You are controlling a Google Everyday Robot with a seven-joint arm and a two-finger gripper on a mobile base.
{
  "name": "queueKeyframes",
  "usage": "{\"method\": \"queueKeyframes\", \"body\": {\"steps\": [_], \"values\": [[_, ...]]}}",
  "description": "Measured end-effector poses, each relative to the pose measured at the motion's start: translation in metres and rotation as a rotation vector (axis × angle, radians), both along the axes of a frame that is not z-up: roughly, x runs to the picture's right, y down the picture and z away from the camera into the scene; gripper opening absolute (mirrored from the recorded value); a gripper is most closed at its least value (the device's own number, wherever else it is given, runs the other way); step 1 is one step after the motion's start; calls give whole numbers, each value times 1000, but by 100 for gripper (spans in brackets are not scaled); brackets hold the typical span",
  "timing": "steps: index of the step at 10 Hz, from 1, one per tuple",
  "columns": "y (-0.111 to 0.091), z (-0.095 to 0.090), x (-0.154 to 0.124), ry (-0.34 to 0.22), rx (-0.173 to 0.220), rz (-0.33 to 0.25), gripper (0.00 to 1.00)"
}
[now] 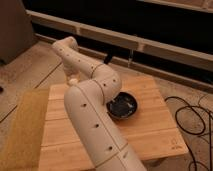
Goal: Place the ceramic cup over the eraser
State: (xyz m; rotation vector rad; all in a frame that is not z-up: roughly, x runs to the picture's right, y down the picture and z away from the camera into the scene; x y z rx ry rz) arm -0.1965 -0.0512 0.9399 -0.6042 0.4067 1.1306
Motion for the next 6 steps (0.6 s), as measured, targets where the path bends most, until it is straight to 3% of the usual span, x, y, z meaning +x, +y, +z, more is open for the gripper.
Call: {"method": "queueKeyframes", "body": {"steps": [6], "values": [[-5,-1,-3,-11,6,0,60]]}}
